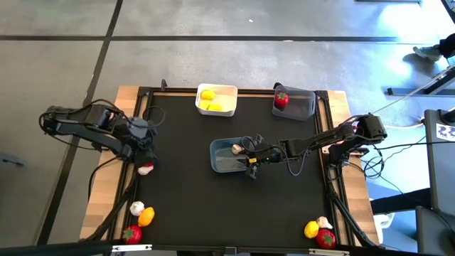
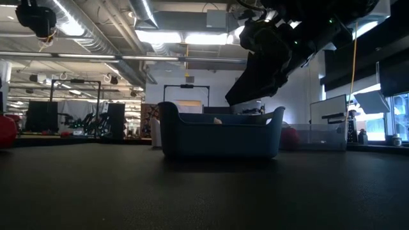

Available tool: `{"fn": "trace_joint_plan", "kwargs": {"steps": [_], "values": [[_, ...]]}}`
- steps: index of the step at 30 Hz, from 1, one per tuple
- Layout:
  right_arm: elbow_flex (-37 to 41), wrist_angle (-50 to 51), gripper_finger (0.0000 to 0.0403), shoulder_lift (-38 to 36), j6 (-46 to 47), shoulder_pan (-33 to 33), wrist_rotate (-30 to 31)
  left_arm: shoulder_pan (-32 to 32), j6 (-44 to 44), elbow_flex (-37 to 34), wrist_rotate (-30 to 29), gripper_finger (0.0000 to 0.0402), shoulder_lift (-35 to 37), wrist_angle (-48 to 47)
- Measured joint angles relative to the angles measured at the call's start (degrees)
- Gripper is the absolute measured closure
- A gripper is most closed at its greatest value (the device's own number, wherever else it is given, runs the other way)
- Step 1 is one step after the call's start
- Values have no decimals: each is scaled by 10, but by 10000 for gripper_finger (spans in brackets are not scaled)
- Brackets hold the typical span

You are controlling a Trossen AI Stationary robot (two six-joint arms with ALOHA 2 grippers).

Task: Sort produce into baskets
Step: Put the red tomato into the black bin

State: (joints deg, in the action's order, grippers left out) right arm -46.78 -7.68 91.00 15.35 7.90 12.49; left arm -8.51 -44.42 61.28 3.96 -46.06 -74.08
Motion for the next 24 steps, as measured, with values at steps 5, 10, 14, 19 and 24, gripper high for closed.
{"fn": "trace_joint_plan", "kwargs": {"steps": [5,10,14,19,24], "values": [[0,0,253,0,0,0,1,-1,-2,0,-4,21,-9,-4],[0,0,253,0,0,0,4,-10,19,0,-17,21,-35,-4],[0,0,253,0,0,0,4,-19,29,0,-40,21,-62,-19],[0,0,253,0,0,0,3,-32,25,0,-46,21,-101,-69],[0,0,253,0,0,0,3,-43,6,0,-47,21,-136,-115]]}}
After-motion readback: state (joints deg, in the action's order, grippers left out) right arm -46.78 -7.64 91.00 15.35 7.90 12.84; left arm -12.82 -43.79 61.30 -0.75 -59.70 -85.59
